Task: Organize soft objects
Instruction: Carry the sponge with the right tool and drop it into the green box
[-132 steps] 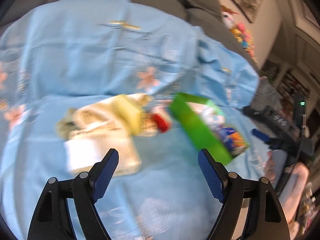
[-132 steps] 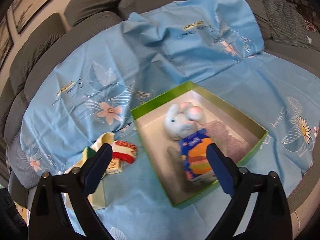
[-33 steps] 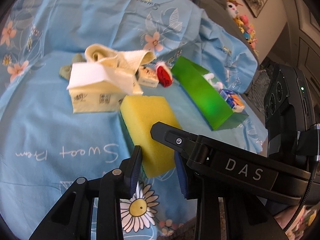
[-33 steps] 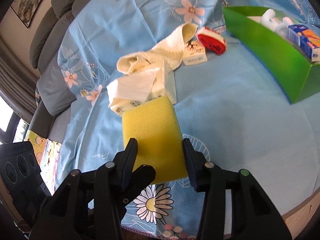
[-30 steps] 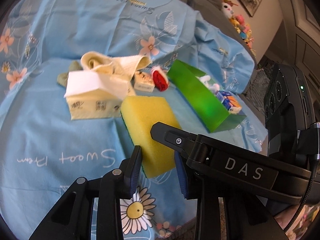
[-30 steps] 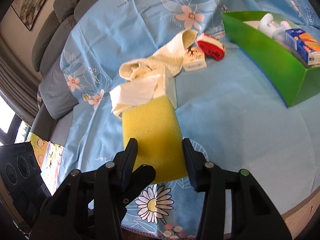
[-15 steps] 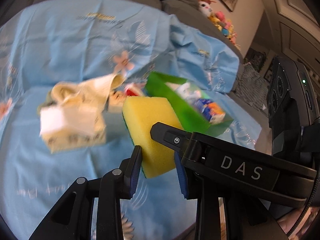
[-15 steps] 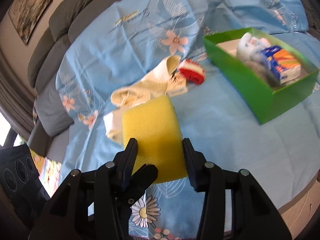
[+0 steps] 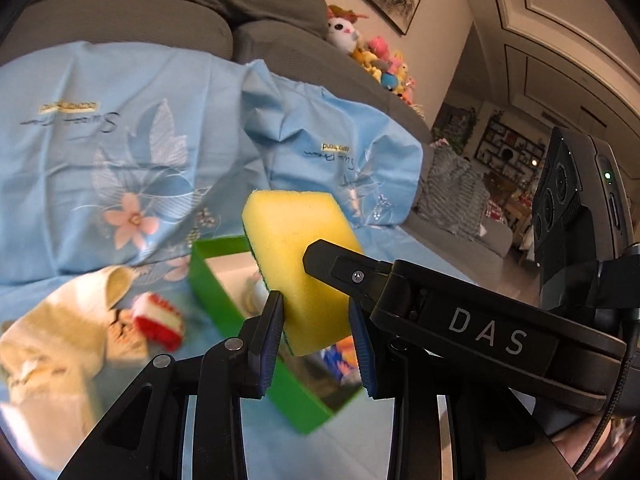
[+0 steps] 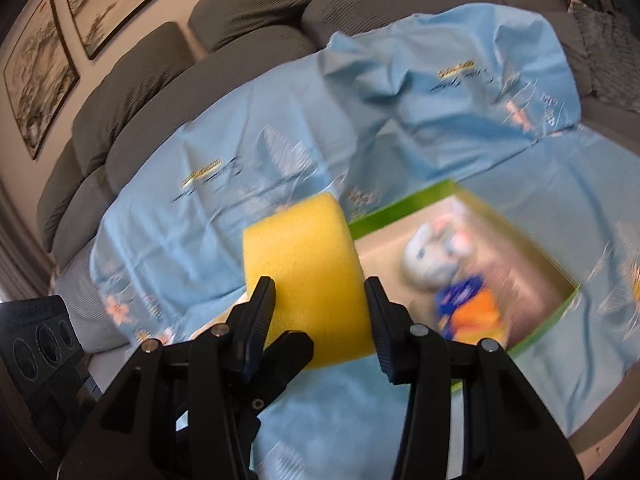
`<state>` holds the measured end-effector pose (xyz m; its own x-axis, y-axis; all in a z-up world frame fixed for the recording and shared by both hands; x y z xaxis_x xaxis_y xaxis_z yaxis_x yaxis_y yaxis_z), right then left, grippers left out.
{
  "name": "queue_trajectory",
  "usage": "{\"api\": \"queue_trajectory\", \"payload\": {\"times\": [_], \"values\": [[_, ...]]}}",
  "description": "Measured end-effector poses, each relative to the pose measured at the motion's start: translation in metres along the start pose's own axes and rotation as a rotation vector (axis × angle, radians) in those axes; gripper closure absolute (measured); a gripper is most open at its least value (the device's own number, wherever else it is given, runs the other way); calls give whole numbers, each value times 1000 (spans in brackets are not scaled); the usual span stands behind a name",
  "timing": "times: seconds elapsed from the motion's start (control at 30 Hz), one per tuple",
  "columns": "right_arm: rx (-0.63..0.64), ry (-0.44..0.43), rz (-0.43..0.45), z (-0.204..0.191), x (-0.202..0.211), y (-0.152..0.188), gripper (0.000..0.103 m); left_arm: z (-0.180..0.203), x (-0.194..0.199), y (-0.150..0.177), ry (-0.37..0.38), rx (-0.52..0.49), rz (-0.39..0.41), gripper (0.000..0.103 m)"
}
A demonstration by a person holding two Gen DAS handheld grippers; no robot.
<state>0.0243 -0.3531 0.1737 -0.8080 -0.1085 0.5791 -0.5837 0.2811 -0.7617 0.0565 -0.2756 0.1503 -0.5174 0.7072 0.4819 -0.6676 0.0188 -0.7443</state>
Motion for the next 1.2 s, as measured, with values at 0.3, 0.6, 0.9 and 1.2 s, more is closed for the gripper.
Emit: {"api": "queue_trajectory", "payload": {"times": [0.3,0.6,0.9,1.2], "values": [[-78,59,-173,54,-73,4,57,-35,-80,13,-3,135,-166,69],[-130,115,-244,76,-95,19,58,-38,-108,28,-18,170,-256,70],[-162,142,-268,91,-103,24,57,-31,-113,34,-57,134,-279,69],[-124,141,-200,81,-83,15,30,-24,-79,22,-19,132,-254,65]]}}
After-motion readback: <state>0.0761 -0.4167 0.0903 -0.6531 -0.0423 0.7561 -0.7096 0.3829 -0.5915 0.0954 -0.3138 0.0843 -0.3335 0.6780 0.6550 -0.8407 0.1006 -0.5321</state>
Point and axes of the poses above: each gripper's, at about its wrist camera, not at the fingertips, and x roughly against the way its jaws point, z to its right, y to its underside, the point moved 5 cm from there along -x, roughly the way its jaws point, and after that the axes turned 9 degrees about x, right-handed, at the moved point
